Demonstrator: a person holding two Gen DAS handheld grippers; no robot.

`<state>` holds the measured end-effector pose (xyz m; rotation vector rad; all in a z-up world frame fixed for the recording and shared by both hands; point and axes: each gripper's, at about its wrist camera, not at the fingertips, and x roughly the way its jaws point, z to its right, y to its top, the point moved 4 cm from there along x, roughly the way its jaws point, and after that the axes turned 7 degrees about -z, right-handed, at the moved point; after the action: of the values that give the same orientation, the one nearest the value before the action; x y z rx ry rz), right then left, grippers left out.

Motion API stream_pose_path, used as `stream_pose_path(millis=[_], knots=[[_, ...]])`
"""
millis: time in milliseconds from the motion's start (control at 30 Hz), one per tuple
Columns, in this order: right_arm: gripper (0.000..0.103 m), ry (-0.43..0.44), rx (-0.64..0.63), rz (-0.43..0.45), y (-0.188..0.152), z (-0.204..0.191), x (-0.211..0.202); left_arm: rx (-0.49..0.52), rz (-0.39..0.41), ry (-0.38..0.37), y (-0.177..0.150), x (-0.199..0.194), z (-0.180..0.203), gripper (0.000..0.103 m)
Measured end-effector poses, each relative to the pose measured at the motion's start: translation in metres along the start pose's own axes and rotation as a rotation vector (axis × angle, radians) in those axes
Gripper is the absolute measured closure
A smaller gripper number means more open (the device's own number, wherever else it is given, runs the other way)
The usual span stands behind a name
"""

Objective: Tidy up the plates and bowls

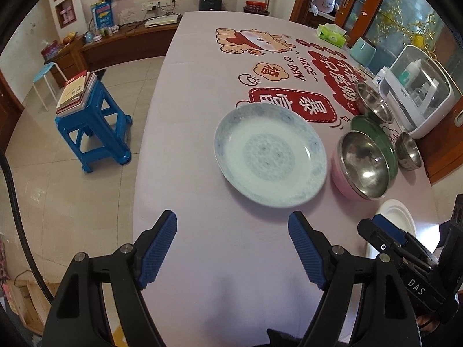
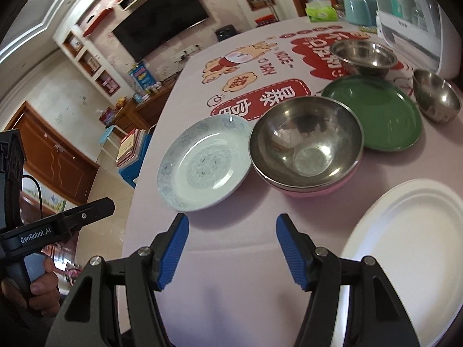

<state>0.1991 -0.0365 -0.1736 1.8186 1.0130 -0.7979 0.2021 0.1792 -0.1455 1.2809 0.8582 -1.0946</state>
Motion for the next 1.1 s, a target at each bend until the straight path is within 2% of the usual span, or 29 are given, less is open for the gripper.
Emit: stream_pose_path(millis=[233, 467, 733, 967, 1100], knots=[[0.040, 0.002, 0.084, -0.023, 0.012, -0.009, 0.030, -0.014, -0.029, -0.011, 0.027, 0.031, -0.020, 0.025], [0.040, -0.032, 0.115, -0.040, 0.023, -0.015, 0.053, -0.038, -0.059, -0.048, 0.042, 0.060, -0.031, 0.025], [0.040, -0.122, 0.074, -0.076, 0.031, -0.018, 0.073, -0.050, -0.086, -0.079, 0.057, 0.089, -0.037, 0.025], [0.040, -0.140, 0.073, -0.084, 0.031, -0.013, 0.084, -0.052, -0.095, -0.097, 0.064, 0.112, -0.035, 0.025], [0.040, -0.137, 0.066, -0.061, 0.032, -0.013, 0.087, -0.044, -0.094, -0.105, 0.066, 0.120, -0.034, 0.033]])
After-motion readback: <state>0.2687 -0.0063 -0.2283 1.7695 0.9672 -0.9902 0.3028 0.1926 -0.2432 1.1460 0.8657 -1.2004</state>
